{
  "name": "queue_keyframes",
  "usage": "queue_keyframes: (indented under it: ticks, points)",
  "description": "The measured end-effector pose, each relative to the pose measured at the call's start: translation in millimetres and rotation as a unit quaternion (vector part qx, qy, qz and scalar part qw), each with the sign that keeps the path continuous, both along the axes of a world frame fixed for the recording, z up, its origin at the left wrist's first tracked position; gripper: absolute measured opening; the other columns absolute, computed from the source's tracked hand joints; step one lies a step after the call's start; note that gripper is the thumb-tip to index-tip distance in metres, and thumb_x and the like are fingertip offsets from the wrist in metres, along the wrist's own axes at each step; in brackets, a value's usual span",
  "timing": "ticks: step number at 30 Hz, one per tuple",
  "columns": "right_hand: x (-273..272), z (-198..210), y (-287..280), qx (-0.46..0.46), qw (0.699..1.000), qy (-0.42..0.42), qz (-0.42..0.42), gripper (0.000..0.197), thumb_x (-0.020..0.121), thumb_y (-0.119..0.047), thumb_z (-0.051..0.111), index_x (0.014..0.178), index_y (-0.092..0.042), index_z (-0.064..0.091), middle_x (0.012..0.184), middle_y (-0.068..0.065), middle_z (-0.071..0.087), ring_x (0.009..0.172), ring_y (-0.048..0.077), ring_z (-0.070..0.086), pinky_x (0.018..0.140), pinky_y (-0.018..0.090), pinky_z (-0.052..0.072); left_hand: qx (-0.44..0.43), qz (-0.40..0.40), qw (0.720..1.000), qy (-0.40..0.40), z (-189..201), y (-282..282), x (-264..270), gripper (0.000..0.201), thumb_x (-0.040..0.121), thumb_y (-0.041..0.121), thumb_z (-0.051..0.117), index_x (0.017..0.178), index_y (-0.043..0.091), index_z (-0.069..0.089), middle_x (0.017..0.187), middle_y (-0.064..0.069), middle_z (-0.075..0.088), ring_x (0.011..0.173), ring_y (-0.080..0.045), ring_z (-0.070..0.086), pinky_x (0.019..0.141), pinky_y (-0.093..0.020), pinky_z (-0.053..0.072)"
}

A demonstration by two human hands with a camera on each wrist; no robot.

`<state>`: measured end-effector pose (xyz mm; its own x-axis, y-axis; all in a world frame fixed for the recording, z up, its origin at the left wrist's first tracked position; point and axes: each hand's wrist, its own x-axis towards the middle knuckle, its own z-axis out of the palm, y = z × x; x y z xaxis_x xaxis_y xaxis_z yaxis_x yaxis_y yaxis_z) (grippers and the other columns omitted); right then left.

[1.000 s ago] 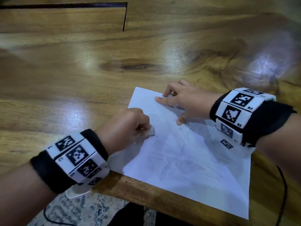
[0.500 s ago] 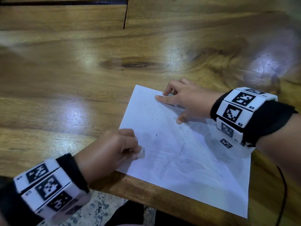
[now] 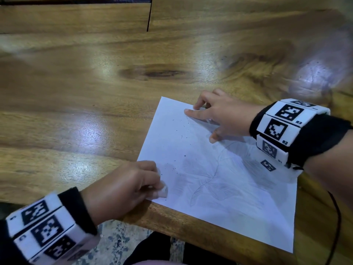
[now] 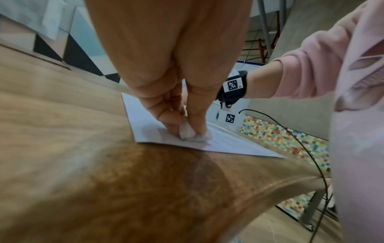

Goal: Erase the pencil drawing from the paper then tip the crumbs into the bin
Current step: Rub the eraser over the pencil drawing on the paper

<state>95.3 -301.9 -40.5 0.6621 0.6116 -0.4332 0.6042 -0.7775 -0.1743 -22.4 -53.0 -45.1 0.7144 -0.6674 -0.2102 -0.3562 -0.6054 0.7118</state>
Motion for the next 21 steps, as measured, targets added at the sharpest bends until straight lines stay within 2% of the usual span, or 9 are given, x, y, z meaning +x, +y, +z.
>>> queue_keyframes:
  ticks: [2, 4, 6, 8, 9, 12, 15, 19, 21]
  points:
    - [-0.6, 0.1, 0.9, -0.004, 1.0, 0.003, 0.0, 0.086, 0.078, -0.035, 0.071, 0.146, -0.039, 0.019, 0.138, -0.007, 0.024, 0.116, 0.016, 0.023, 0.098, 0.028, 0.036, 0.006, 0.002, 1.0, 0.0, 2.4, -5.0, 8.0, 0.023, 0.079, 0.041, 0.057, 0.068, 0.021, 0.059, 0.068, 0.019, 0.046, 0.061, 0.01, 0.047, 0.06, -0.003, 0.034]
    - [-0.7, 0.8, 1.1, 0.0, 1.0, 0.003, -0.004, 0.086, 0.077, -0.034, 0.072, 0.146, -0.04, 0.02, 0.138, -0.007, 0.024, 0.116, 0.017, 0.024, 0.098, 0.029, 0.036, 0.006, 0.021, 0.999, -0.035, 4.4, -18.0, 25.7, 0.026, 0.076, 0.044, 0.061, 0.066, 0.021, 0.06, 0.065, 0.014, 0.048, 0.058, 0.006, 0.045, 0.056, -0.012, 0.036]
    - [-0.9, 1.4, 0.4, 0.001, 1.0, 0.004, -0.006, 0.085, 0.078, -0.033, 0.072, 0.146, -0.04, 0.021, 0.138, -0.006, 0.024, 0.116, 0.017, 0.024, 0.098, 0.029, 0.035, 0.018, 0.041, 0.996, -0.082, 4.1, -33.9, 43.3, 0.027, 0.072, 0.045, 0.062, 0.069, 0.018, 0.063, 0.066, 0.008, 0.053, 0.059, -0.003, 0.048, 0.057, -0.023, 0.04]
    - [-1.4, 0.9, 0.1, -0.002, 1.0, 0.004, -0.006, 0.085, 0.078, -0.033, 0.072, 0.146, -0.04, 0.021, 0.138, -0.006, 0.025, 0.117, 0.019, 0.025, 0.099, 0.03, 0.035, 0.037, 0.049, 0.993, -0.103, 1.0, -44.9, 47.5, 0.024, 0.074, 0.04, 0.063, 0.071, 0.016, 0.064, 0.068, 0.005, 0.054, 0.061, -0.01, 0.049, 0.058, -0.027, 0.041]
    - [-1.6, 0.3, 0.1, 0.001, 1.0, 0.002, -0.005, 0.085, 0.077, -0.034, 0.072, 0.146, -0.04, 0.021, 0.138, -0.006, 0.025, 0.116, 0.019, 0.026, 0.098, 0.031, 0.036, 0.033, 0.045, 0.993, -0.099, -1.5, -44.7, 43.3, 0.023, 0.075, 0.038, 0.063, 0.07, 0.015, 0.063, 0.068, 0.005, 0.052, 0.06, -0.008, 0.047, 0.057, -0.027, 0.04]
    - [-1.4, -1.2, -0.9, 0.006, 1.0, 0.0, -0.005, 0.085, 0.077, -0.036, 0.072, 0.146, -0.04, 0.021, 0.137, -0.006, 0.026, 0.116, 0.019, 0.026, 0.097, 0.031, 0.037, 0.016, -0.001, 0.999, -0.042, -2.3, -31.7, 12.9, 0.024, 0.08, 0.038, 0.059, 0.068, 0.018, 0.056, 0.067, 0.013, 0.043, 0.059, 0.003, 0.041, 0.056, -0.014, 0.033]
    - [-0.9, -1.4, -1.5, 0.004, 1.0, -0.002, -0.009, 0.086, 0.076, -0.037, 0.072, 0.145, -0.041, 0.02, 0.137, -0.007, 0.025, 0.115, 0.017, 0.025, 0.097, 0.032, 0.038, -0.005, -0.014, 1.0, 0.02, -0.6, -22.9, -3.3, 0.015, 0.08, 0.032, 0.062, 0.071, 0.022, 0.057, 0.07, 0.017, 0.045, 0.063, 0.009, 0.046, 0.061, -0.008, 0.036]
    - [-1.2, -1.6, -0.8, 0.003, 1.0, -0.001, -0.008, 0.087, 0.076, -0.036, 0.073, 0.145, -0.04, 0.021, 0.136, -0.007, 0.026, 0.114, 0.018, 0.026, 0.095, 0.035, 0.041, 0.01, 0.019, 0.998, -0.058, -0.7, -29.6, 25.1, 0.026, 0.077, 0.042, 0.061, 0.068, 0.017, 0.061, 0.068, 0.007, 0.053, 0.062, -0.001, 0.047, 0.057, -0.012, 0.034]
    - [-1.1, -1.7, -0.8, 0.003, 1.0, -0.002, -0.007, 0.087, 0.076, -0.036, 0.072, 0.146, -0.04, 0.021, 0.136, -0.007, 0.026, 0.113, 0.018, 0.026, 0.095, 0.035, 0.041, 0.007, 0.026, 0.998, -0.064, -2.7, -28.8, 29.4, 0.028, 0.076, 0.043, 0.059, 0.067, 0.017, 0.061, 0.067, 0.01, 0.05, 0.061, 0.002, 0.046, 0.056, -0.009, 0.032]
